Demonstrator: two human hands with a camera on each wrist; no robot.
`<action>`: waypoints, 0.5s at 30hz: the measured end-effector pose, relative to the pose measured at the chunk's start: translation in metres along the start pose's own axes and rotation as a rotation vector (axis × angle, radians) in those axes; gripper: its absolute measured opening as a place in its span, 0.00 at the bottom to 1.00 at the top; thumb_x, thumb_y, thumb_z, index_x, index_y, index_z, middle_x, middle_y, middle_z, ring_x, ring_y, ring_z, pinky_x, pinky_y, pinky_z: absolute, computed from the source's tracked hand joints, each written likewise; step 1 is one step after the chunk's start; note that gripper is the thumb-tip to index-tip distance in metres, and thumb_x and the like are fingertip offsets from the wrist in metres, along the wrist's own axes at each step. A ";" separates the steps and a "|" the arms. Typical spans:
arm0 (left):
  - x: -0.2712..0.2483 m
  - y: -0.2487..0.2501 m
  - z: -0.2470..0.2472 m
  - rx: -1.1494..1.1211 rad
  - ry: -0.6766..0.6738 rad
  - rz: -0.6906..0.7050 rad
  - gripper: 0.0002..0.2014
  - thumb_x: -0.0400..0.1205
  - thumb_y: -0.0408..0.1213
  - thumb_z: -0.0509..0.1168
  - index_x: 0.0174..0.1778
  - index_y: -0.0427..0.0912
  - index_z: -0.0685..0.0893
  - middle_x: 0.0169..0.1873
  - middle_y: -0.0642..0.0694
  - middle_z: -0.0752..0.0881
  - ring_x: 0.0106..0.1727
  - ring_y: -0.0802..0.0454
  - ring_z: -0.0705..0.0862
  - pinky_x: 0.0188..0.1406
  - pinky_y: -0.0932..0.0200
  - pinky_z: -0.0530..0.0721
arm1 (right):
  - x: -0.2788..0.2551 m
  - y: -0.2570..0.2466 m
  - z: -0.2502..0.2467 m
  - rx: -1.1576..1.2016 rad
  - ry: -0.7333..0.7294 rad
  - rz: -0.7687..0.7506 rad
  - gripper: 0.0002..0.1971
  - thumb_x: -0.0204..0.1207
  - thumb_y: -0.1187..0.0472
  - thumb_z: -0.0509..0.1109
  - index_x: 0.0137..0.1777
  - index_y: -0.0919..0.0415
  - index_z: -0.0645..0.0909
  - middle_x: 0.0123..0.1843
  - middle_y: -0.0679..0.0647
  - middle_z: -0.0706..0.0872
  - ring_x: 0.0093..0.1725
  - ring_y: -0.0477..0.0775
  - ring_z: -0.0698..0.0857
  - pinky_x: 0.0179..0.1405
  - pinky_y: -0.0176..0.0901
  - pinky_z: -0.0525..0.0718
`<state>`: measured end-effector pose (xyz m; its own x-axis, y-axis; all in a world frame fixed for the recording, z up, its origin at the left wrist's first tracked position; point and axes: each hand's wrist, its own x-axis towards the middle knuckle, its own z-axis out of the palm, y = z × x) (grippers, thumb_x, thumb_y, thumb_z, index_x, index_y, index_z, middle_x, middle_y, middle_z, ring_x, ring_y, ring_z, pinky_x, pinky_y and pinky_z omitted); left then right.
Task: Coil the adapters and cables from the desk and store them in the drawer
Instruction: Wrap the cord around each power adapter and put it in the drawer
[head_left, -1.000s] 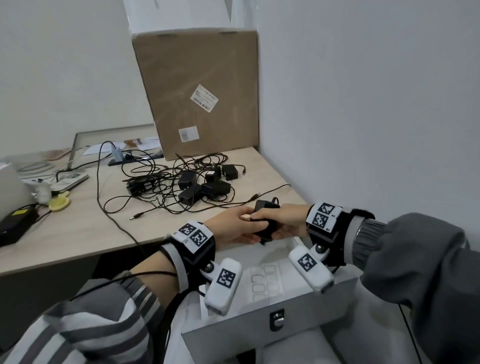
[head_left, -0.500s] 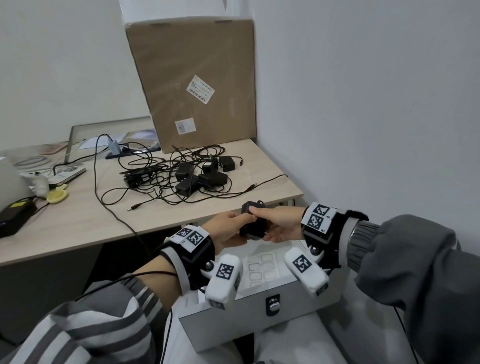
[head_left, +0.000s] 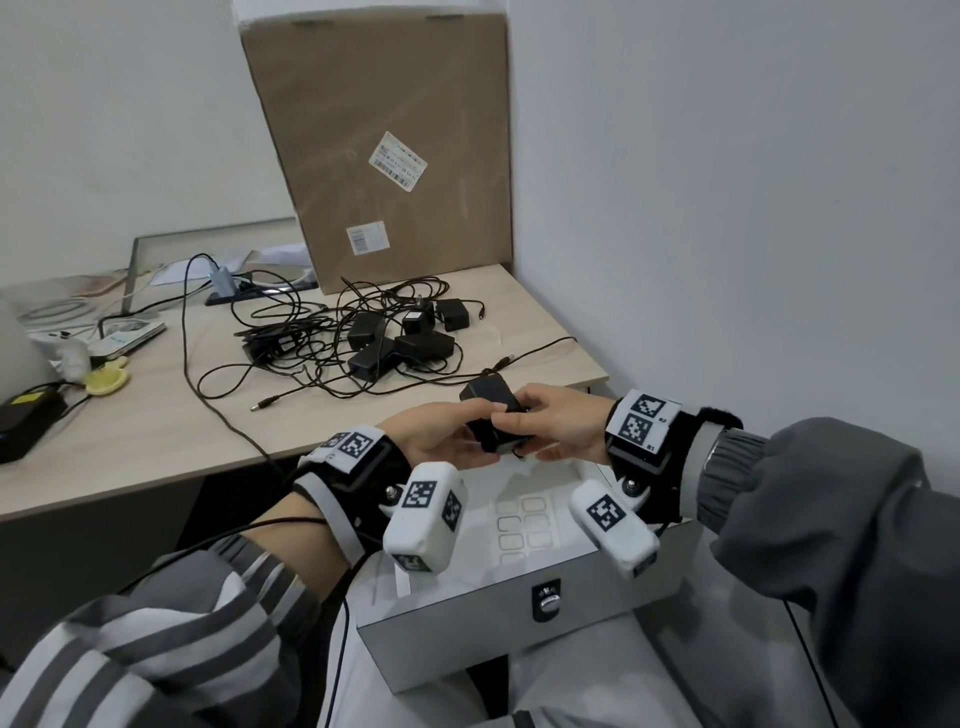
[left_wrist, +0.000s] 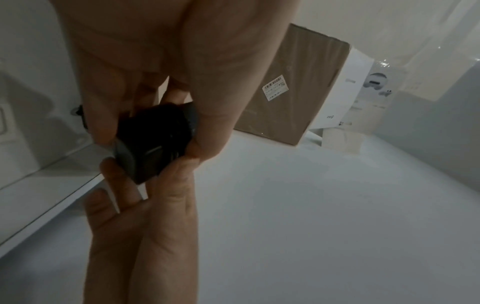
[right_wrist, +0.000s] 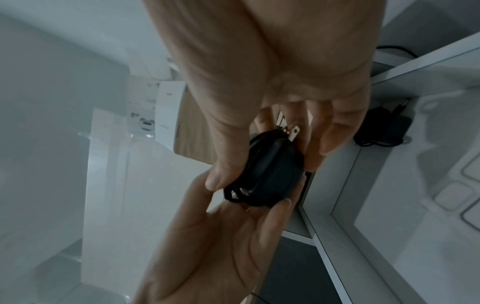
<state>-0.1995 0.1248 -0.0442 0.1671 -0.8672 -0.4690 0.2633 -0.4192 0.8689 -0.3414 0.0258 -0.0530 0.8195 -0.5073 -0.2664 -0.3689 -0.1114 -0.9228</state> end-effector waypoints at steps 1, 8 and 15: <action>-0.003 0.003 -0.001 -0.009 -0.038 -0.013 0.21 0.83 0.38 0.65 0.70 0.34 0.77 0.61 0.36 0.83 0.61 0.44 0.84 0.51 0.60 0.86 | 0.000 0.001 0.000 0.033 0.002 -0.003 0.11 0.76 0.50 0.72 0.49 0.54 0.74 0.51 0.58 0.86 0.41 0.50 0.83 0.41 0.40 0.77; -0.012 0.007 -0.004 0.028 -0.054 -0.081 0.25 0.77 0.50 0.68 0.60 0.32 0.81 0.59 0.33 0.85 0.53 0.44 0.88 0.45 0.58 0.88 | -0.001 -0.002 0.010 0.139 0.094 -0.103 0.32 0.63 0.42 0.79 0.58 0.67 0.80 0.47 0.62 0.85 0.43 0.57 0.83 0.46 0.51 0.78; -0.008 0.004 0.004 -0.144 0.001 -0.015 0.20 0.84 0.41 0.63 0.63 0.27 0.78 0.48 0.32 0.85 0.49 0.40 0.87 0.48 0.56 0.88 | 0.007 -0.005 0.002 -0.279 0.304 -0.209 0.21 0.61 0.50 0.83 0.50 0.59 0.84 0.49 0.60 0.89 0.50 0.60 0.87 0.57 0.57 0.84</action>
<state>-0.2033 0.1291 -0.0365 0.1630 -0.8609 -0.4820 0.3996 -0.3891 0.8300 -0.3335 0.0242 -0.0509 0.7384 -0.6726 0.0492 -0.3480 -0.4426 -0.8264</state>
